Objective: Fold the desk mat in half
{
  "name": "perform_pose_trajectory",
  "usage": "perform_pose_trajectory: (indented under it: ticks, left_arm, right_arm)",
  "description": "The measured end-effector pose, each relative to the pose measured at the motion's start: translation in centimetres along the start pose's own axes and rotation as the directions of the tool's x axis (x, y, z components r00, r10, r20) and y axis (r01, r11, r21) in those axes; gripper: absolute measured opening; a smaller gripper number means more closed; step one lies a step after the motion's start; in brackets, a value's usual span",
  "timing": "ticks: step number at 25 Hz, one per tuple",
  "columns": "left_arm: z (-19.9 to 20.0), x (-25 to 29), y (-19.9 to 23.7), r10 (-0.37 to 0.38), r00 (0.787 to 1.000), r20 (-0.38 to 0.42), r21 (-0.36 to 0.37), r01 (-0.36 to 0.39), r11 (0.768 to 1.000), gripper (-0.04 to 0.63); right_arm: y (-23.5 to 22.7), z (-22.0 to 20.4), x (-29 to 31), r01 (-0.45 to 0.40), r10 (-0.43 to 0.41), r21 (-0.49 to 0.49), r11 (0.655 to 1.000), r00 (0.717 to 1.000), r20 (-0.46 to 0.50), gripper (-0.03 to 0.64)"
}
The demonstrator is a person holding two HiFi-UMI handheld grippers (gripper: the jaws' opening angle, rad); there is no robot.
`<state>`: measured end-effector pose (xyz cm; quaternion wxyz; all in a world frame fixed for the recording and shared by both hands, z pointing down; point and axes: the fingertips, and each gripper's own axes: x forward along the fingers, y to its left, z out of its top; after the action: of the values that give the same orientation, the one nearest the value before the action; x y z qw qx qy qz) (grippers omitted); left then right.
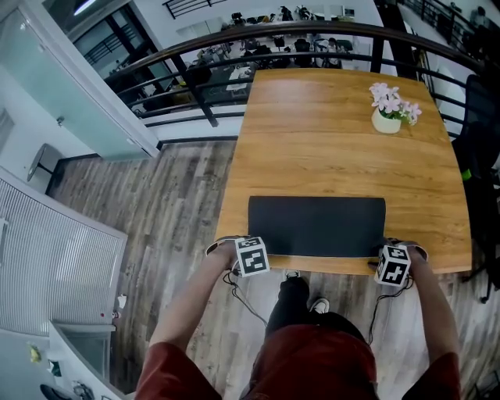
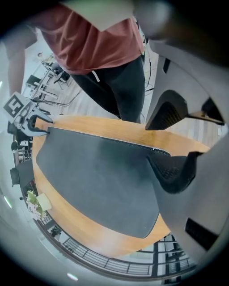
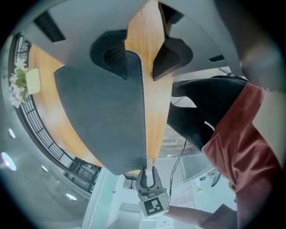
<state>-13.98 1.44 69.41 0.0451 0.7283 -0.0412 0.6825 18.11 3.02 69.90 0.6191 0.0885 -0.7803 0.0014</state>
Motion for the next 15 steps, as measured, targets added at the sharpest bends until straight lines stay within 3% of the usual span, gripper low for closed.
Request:
perform_pose_trajectory:
  ticks: [3,8,12,15]
  left_arm:
    - [0.1,-0.3,-0.2,0.019,0.998,0.056,-0.04,-0.017,0.999,0.198]
    - [0.8,-0.8,-0.7,0.061,0.977,0.205,-0.165,-0.027,0.986,0.204]
    - [1.7,-1.6,-0.9,0.106,0.949,0.296,-0.256,-0.028,0.966,0.207]
    - [2.8,-2.6,-1.4,0.128,0.924,0.361,-0.28,-0.023,0.96,0.207]
  right_arm:
    - [0.3,-0.1,-0.3,0.003,-0.003,0.021,1.0,1.0,0.014,0.181]
    - [0.2,1.0,-2.1,0.043,-0.063,0.133,0.99,0.987,0.149,0.183]
    - [-1.0,2.4,-3.9,0.092,-0.153,0.231,0.969,0.953,0.261,0.183]
    - [-1.5,3.6,-5.3,0.098,-0.208,0.312,0.945,0.915,0.345,0.183]
